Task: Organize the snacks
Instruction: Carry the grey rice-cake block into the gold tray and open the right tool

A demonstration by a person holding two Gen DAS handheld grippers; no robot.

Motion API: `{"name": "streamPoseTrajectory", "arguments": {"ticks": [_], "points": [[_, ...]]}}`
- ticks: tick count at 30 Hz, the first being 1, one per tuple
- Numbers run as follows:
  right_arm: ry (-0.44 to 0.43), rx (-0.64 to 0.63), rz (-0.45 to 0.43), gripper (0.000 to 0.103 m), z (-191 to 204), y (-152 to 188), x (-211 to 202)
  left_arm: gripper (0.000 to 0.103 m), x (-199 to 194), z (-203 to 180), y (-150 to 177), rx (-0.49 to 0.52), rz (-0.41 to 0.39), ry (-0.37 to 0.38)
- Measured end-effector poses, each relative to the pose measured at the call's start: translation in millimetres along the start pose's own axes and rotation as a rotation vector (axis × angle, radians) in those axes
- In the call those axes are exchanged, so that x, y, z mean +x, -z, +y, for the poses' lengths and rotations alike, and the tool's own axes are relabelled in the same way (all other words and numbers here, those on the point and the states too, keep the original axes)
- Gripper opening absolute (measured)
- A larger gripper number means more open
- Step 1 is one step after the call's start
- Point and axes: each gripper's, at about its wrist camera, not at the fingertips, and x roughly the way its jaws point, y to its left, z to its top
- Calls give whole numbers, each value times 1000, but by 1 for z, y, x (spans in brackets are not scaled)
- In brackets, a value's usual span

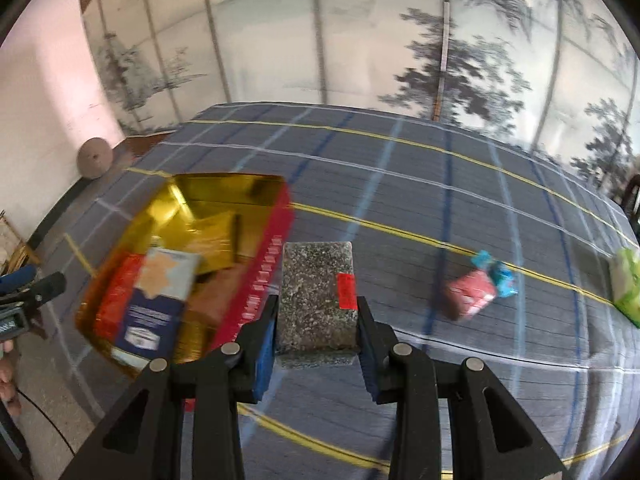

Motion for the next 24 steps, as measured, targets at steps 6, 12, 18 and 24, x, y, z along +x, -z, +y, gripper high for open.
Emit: {"name": "streamPoseTrajectory", "arguments": {"ticks": [6,12,18,24], "points": [[-55,-71,11,36,43,-2,7,96,1,16,5,-18,11,-35],[-70,-130,35,36,67,2,18,96,3,28,9,-31,24,-55],[-59,-168,56,36,81,4,28,96,6,35,11,-43,37,-63],[-49,-182,82,36,89,6,42,96,7,37,13,-41,43,-64]]}}
